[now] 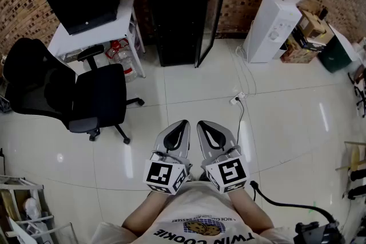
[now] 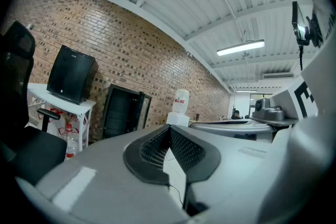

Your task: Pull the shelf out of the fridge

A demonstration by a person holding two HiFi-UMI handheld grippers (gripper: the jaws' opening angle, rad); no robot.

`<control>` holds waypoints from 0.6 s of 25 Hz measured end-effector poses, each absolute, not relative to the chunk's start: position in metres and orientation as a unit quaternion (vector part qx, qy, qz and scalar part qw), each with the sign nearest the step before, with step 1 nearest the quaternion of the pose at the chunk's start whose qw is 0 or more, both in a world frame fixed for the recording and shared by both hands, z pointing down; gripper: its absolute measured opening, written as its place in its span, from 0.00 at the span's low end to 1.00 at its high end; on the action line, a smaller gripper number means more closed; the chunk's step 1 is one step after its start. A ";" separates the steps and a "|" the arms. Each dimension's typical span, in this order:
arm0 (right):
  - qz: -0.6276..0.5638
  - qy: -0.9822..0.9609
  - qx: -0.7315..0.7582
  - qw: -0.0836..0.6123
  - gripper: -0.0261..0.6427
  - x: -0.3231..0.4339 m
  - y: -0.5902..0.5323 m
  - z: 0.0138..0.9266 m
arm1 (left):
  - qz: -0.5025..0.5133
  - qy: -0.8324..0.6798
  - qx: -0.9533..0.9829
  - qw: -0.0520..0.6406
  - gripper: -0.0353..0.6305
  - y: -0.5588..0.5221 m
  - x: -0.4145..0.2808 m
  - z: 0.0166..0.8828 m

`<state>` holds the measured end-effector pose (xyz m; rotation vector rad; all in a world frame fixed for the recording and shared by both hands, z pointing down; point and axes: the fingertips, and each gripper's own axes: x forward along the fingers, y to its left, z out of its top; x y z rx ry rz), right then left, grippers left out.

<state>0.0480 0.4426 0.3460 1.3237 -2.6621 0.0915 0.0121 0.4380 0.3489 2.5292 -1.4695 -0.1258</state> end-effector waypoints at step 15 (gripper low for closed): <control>0.044 -0.892 0.445 0.068 0.05 0.051 0.381 0.359 | -0.021 -0.499 0.860 0.105 0.05 0.378 0.012 0.357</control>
